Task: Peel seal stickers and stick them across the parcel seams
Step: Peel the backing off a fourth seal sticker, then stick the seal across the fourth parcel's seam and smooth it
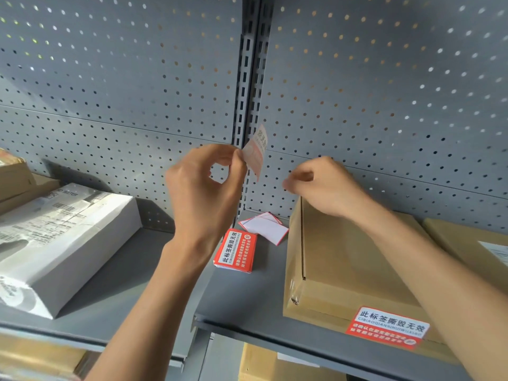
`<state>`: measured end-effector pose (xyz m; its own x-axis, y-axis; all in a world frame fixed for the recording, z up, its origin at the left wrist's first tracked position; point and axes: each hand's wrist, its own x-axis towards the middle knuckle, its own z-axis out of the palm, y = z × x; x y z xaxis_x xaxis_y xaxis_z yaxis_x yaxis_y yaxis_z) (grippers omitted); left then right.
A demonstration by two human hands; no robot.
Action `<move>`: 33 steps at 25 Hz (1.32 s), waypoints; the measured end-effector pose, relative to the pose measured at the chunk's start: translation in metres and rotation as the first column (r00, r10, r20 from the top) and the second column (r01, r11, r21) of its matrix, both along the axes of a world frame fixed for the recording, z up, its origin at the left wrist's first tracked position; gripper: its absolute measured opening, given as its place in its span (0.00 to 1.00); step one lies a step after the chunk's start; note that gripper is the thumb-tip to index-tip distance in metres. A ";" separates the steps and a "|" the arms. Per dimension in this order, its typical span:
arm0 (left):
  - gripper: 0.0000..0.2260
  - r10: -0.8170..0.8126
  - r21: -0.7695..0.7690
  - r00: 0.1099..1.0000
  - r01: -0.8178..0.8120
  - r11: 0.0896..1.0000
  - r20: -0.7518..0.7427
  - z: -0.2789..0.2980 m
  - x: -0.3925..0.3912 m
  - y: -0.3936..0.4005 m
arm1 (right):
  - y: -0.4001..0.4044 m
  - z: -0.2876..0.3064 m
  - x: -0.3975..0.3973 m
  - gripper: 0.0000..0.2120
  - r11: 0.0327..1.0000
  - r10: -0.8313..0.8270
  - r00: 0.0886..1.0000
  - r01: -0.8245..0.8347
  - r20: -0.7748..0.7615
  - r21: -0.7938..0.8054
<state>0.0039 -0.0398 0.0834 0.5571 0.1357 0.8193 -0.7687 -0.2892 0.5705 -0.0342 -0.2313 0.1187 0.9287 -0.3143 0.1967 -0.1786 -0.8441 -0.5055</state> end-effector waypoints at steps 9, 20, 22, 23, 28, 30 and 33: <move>0.07 -0.009 0.147 0.925 -0.051 0.988 0.380 -0.004 -0.022 -0.062 | -0.001 0.032 -0.084 0.15 0.917 -0.005 0.964 -0.101 0.265 0.385; 0.07 -0.179 0.249 0.845 0.057 0.967 0.503 -0.002 -0.121 -0.180 | -0.102 0.027 -0.188 0.10 0.905 -0.120 0.875 -0.099 0.469 0.415; 0.09 -0.208 0.260 0.849 0.087 0.962 0.486 -0.002 -0.145 -0.208 | -0.130 0.024 -0.212 0.11 0.918 -0.151 0.871 -0.052 0.467 0.393; 0.09 -0.224 0.263 0.854 0.107 0.959 0.470 -0.001 -0.160 -0.224 | -0.147 0.024 -0.226 0.12 0.924 -0.163 0.872 -0.028 0.462 0.381; 0.08 -0.258 0.260 0.887 0.164 0.951 0.384 0.001 -0.226 -0.295 | -0.227 0.030 -0.293 0.12 0.924 -0.200 0.877 0.020 0.437 0.383; 0.09 -0.284 0.257 0.911 0.209 0.944 0.300 -0.001 -0.240 -0.308 | -0.249 0.027 -0.306 0.11 0.915 -0.231 0.875 0.047 0.425 0.401; 0.09 -0.353 0.285 0.935 0.327 0.901 0.045 -0.004 -0.251 -0.326 | -0.278 0.014 -0.320 0.10 0.888 -0.260 0.885 0.062 0.387 0.456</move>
<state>-0.2473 -0.3653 0.0792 0.4496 -0.2808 0.8480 -0.8932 -0.1328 0.4296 -0.3537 -0.5094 0.1324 0.7112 -0.5953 0.3741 0.0235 -0.5116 -0.8589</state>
